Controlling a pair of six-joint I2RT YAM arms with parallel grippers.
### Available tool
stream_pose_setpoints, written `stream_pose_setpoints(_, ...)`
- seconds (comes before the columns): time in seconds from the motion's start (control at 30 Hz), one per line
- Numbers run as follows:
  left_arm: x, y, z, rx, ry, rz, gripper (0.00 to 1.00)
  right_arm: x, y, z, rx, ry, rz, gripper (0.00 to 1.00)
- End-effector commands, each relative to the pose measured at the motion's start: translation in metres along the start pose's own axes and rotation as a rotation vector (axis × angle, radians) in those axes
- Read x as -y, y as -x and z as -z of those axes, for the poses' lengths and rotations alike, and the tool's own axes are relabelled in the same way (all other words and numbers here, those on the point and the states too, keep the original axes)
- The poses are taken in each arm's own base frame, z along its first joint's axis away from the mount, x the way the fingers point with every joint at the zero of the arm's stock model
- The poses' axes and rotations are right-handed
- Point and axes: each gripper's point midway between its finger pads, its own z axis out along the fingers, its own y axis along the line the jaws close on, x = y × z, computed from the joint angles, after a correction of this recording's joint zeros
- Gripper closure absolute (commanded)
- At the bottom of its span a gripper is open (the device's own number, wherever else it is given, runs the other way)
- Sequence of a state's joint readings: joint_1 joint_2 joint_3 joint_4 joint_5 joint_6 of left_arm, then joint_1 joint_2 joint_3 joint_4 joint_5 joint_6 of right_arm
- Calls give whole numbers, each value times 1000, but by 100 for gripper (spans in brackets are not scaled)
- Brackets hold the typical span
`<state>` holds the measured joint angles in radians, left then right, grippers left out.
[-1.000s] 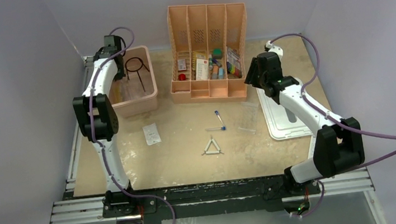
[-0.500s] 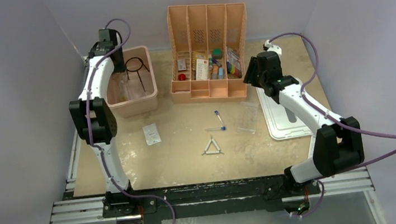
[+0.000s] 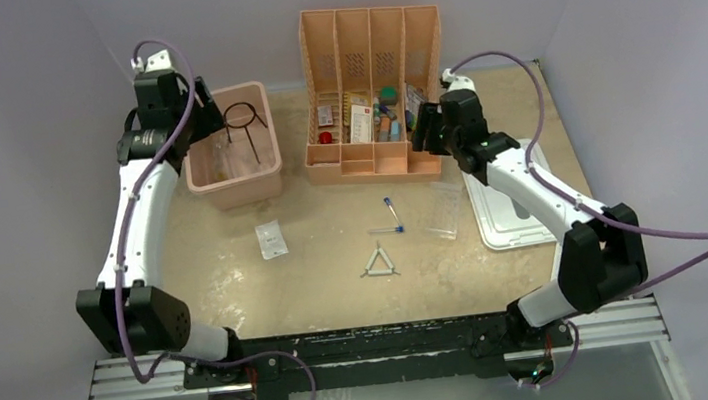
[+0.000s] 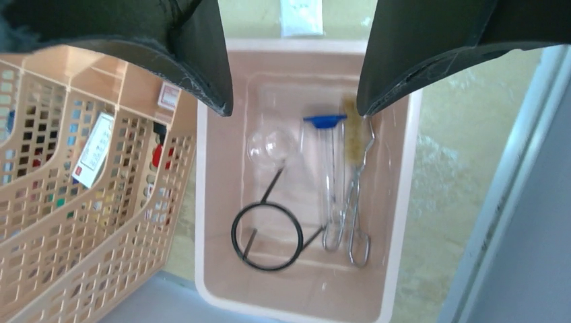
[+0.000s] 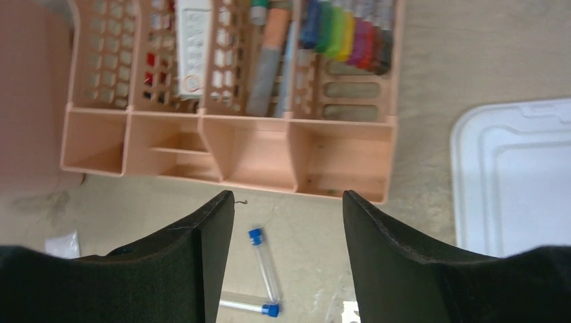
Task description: Organize the chemistry lab equipment
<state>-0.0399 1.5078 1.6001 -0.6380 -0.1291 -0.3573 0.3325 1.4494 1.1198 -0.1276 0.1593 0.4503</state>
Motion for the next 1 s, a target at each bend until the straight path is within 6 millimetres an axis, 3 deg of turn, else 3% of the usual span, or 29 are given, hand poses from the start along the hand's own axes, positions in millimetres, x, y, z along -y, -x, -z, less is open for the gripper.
stream_pose_setpoints(0.0, 0, -19, 25, -13, -26, 102, 30, -54, 14, 9, 37, 155, 116, 36)
stream_pose_setpoints(0.17, -21, -49, 56, -39, 36, 132, 27, -99, -5, 12, -7, 286, 212, 34)
stream_pose_setpoints(0.27, -26, -69, 70, -59, 29, 151, 28, -113, -22, 15, -47, 309, 270, 34)
stream_pose_setpoints(0.37, -20, -90, 73, -102, -26, 166, 30, -106, -61, 27, -166, 274, 339, 33)
stream_pose_setpoints(0.47, -9, -94, 76, -98, -92, 189, 31, -88, -105, 47, -282, 241, 397, 32)
stream_pose_setpoints(0.57, -1, -92, 76, -88, -138, 194, 31, -75, -130, 61, -356, 222, 420, 32)
stream_pose_setpoints(0.77, 12, -94, 74, -99, -199, 171, 32, -84, -189, 78, -466, 266, 559, 35)
stream_pose_setpoints(0.97, 30, -98, 73, -101, -256, 136, 32, -84, -231, 65, -577, 224, 615, 47)
